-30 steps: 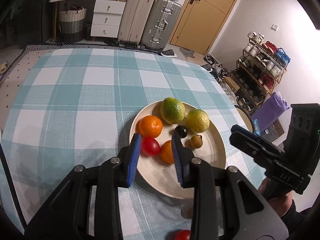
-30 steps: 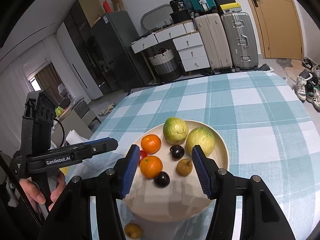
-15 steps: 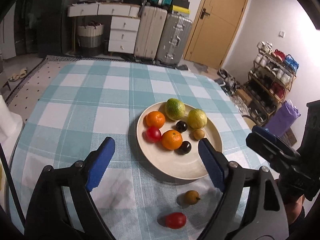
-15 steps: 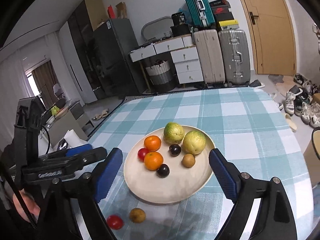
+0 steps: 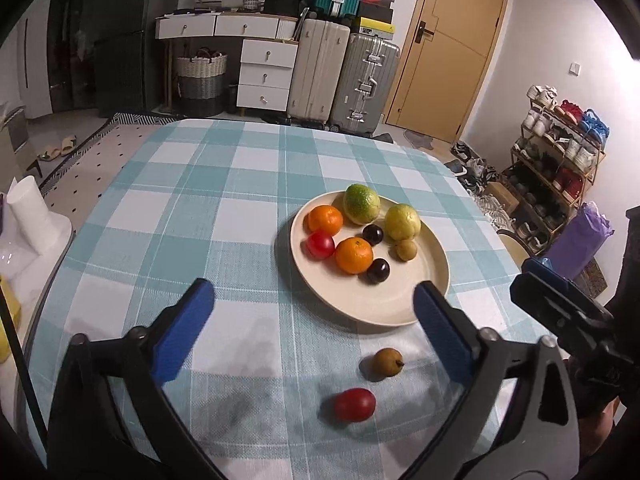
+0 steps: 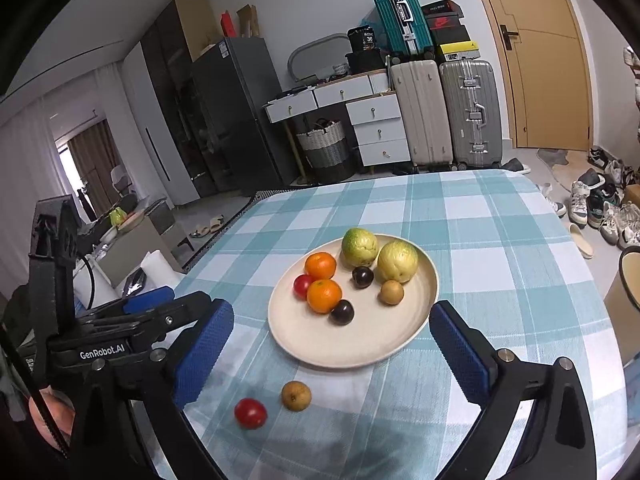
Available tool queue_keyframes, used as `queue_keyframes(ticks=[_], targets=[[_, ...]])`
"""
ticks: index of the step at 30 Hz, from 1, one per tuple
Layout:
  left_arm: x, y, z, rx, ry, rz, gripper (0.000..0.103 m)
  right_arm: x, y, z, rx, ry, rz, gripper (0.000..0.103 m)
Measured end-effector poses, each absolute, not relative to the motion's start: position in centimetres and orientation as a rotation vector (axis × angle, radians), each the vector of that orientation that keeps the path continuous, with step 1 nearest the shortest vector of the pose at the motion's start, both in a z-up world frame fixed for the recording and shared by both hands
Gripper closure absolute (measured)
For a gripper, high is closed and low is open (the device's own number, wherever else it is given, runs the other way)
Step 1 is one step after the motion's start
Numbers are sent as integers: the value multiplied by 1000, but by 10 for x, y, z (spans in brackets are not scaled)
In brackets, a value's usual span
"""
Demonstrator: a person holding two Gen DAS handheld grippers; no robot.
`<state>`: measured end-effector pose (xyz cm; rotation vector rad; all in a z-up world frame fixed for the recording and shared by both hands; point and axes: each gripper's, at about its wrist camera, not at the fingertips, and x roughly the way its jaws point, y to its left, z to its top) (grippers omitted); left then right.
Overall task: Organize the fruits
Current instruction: 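Withdraw both tools toward the last tomato and pear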
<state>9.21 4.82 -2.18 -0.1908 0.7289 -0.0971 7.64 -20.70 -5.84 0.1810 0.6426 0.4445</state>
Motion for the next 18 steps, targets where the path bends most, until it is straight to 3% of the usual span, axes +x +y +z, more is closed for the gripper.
queue_keyframes(ticks=[18], targets=[[67, 56, -59, -220, 799, -57, 1, 60, -205, -98, 240, 771, 503, 0]])
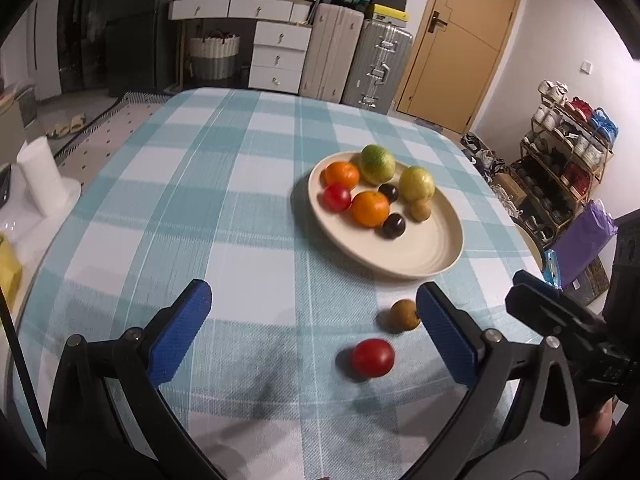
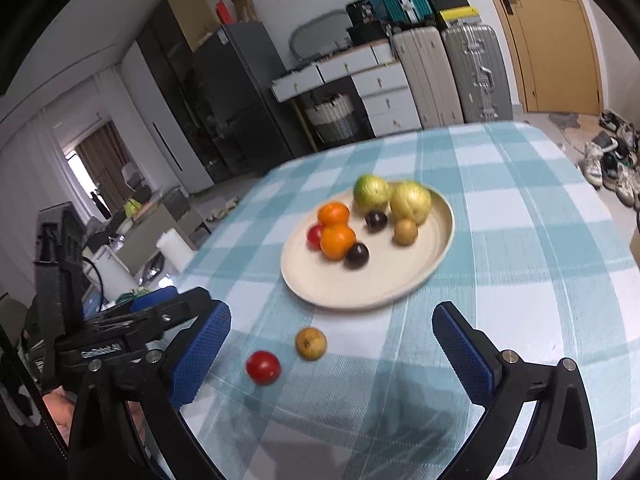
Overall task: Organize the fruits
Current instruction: 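Withdraw both tools toward the last tomato and pear, then close the right tool on the remaining brown pear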
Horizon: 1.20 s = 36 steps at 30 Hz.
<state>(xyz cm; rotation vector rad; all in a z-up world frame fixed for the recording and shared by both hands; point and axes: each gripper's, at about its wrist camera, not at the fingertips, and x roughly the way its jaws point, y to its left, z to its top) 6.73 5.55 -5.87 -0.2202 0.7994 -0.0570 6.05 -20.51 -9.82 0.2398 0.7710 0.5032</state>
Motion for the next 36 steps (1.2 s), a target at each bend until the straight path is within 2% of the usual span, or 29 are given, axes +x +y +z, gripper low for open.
queue_keyframes(ticks=[19, 20, 22, 25, 29, 31, 33, 36], targets=[[62, 70, -100, -286, 894, -71, 1, 72, -176, -137, 209, 872, 528, 3], [63, 71, -102, -294, 900, -74, 1, 74, -173, -137, 201, 874, 531, 5], [65, 73, -104, -302, 907, -72, 1, 76, -168, -138, 181, 880, 530, 16], [67, 76, -106, -312, 911, -71, 1, 79, -160, -142, 157, 904, 530, 28], [67, 78, -108, -322, 917, -68, 1, 82, -153, -146, 134, 928, 529, 39], [68, 80, -110, -331, 922, -66, 1, 84, -151, -148, 130, 945, 536, 50], [68, 82, -112, -340, 926, -61, 1, 86, -149, -150, 124, 957, 533, 54], [68, 84, -112, -344, 927, -62, 1, 86, -148, -151, 129, 961, 548, 67]])
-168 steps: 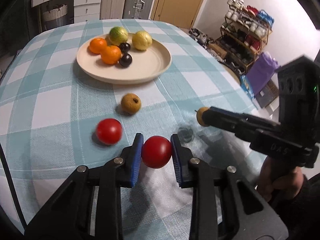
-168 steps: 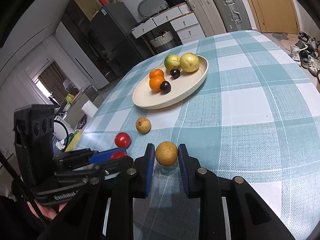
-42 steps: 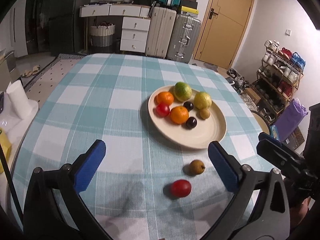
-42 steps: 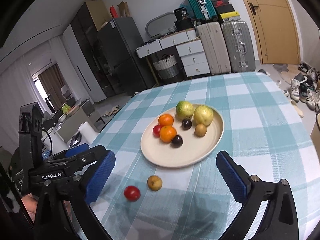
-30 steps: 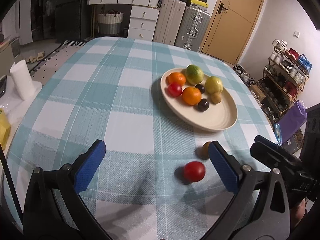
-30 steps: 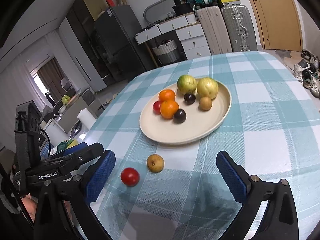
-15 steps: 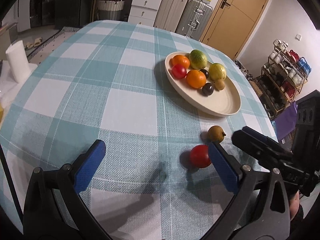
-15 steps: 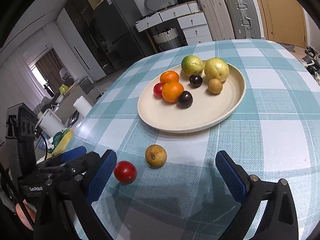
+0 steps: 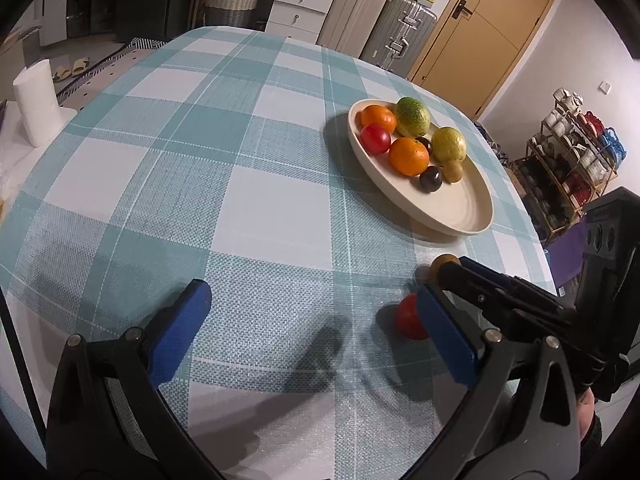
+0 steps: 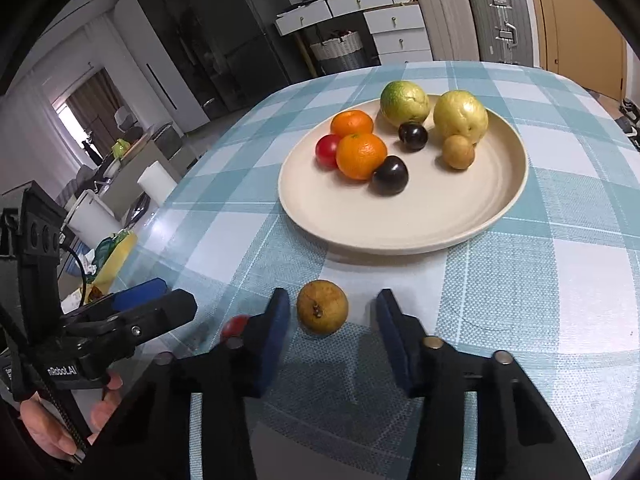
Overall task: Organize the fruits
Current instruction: 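Close the right tool on the remaining brown pear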
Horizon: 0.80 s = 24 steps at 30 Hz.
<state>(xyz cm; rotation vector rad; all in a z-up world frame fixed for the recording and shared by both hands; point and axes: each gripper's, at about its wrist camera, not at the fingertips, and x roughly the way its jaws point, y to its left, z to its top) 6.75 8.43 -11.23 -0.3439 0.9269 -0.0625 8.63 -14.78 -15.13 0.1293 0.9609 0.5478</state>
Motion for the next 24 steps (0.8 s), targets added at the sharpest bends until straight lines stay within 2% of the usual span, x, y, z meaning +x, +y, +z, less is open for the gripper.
queue_keyframes(ticks=[5, 24], targets=[[67, 87, -113, -346, 929, -55, 1, 86, -147, -151, 138, 950, 563, 75], [76, 60, -111, -343, 971, -152, 1, 71, -180, -132, 196, 860, 553, 75]])
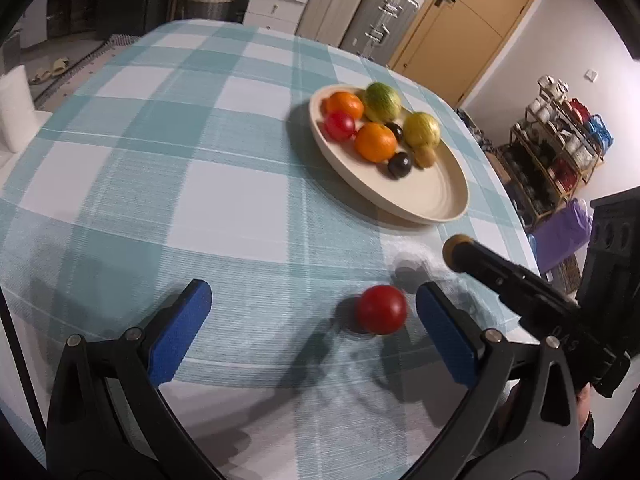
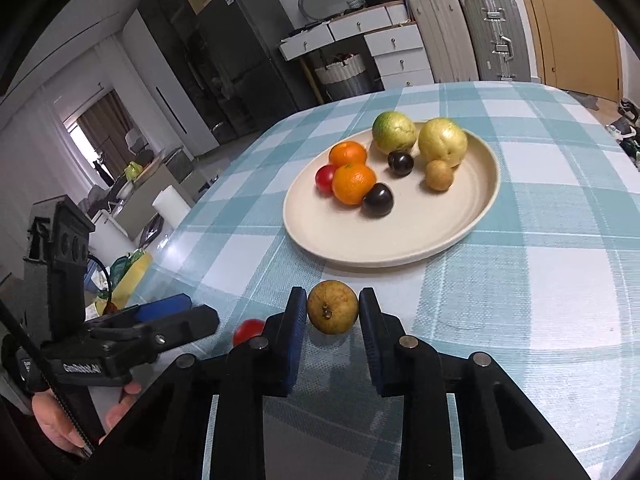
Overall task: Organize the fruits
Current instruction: 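Close the right tool on the remaining brown pear, then grasp the last red tomato with the left tool while the right tool holds the pear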
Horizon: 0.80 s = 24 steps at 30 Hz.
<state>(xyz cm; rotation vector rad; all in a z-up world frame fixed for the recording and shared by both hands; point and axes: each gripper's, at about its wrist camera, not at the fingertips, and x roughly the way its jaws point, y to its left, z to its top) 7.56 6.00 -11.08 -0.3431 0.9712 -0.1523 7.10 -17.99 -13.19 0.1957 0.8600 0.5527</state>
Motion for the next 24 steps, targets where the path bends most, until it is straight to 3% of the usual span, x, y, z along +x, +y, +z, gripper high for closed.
queue_keyframes(ticks=[12, 16, 18, 20, 21, 23, 24], targets=[[89, 26, -116, -223, 1017, -194, 2, 66, -205, -125, 240, 835, 535, 75], [91, 18, -120, -159, 1024, -191, 7, 67, -208, -126, 250, 836, 536, 75], [90, 15, -119, -141, 1017, -209, 18, 68, -209, -126, 257, 836, 536, 75], [89, 12, -118, -123, 1014, -222, 41, 68, -213, -126, 269, 837, 533, 75], [90, 11, -117, -109, 1015, -225, 48, 68, -214, -127, 274, 837, 532, 75], [89, 8, -117, -102, 1022, -266, 75, 69, -217, -127, 284, 838, 526, 75], [89, 6, -115, -90, 1028, -282, 75, 70, -218, -128, 289, 838, 525, 75]])
